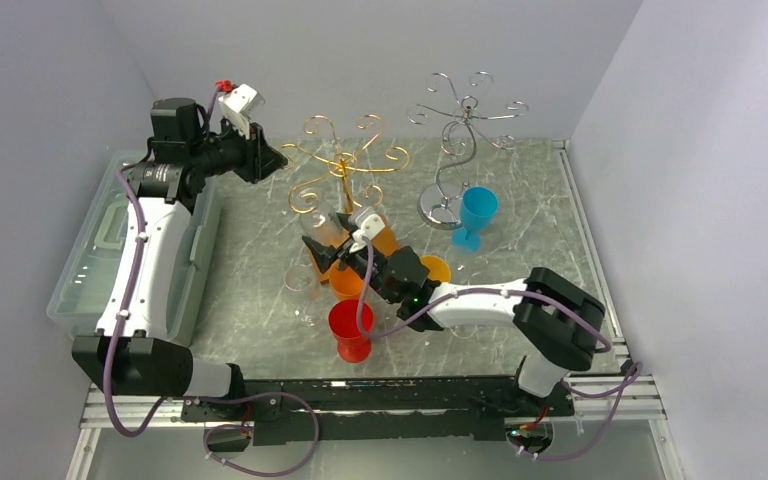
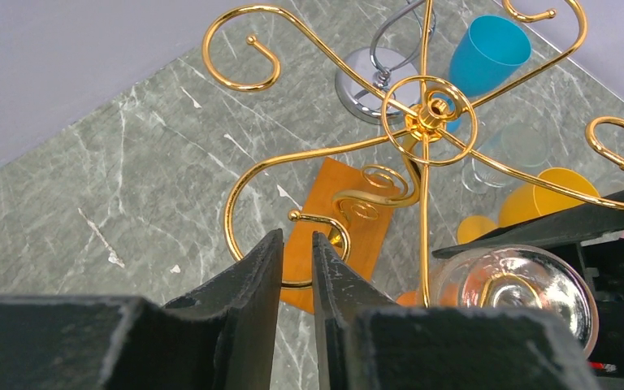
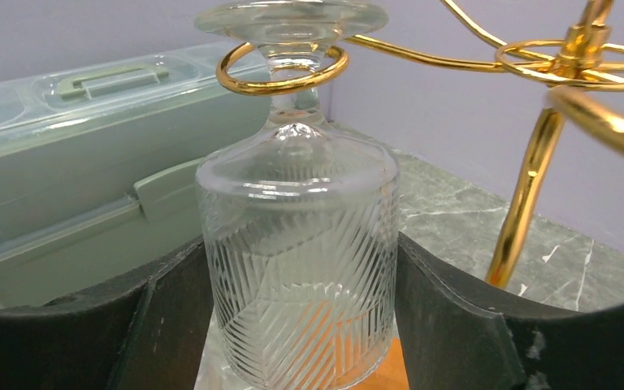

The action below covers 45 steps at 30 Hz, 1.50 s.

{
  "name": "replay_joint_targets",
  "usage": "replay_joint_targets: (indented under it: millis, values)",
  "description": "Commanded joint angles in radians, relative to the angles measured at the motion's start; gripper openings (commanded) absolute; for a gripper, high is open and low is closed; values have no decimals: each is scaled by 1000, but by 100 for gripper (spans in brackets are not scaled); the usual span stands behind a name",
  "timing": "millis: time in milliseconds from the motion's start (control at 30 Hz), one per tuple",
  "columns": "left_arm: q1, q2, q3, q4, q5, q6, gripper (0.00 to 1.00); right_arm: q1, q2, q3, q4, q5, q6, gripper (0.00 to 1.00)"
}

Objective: Place the wine glass upside down on the wine glass rack
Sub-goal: Turn the wine glass upside down at the wine rack, then adjust the wine rack at the center of the board.

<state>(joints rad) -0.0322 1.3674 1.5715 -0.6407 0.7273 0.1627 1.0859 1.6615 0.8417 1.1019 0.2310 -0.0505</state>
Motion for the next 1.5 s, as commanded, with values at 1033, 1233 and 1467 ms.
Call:
replay_joint_targets:
  millis: [1033,1233,1467]
  values:
    - [-7,9,117,-60,-64,-66,54,-18,-369,634,-1422,79,242,92]
    - [-6,6,186,-89,-78,-84,69,-76,-274,917,-1662,164,279,88]
    - [-8,4,168,-186,-138,-91,69,-185,-149,1143,-1816,239,230,86]
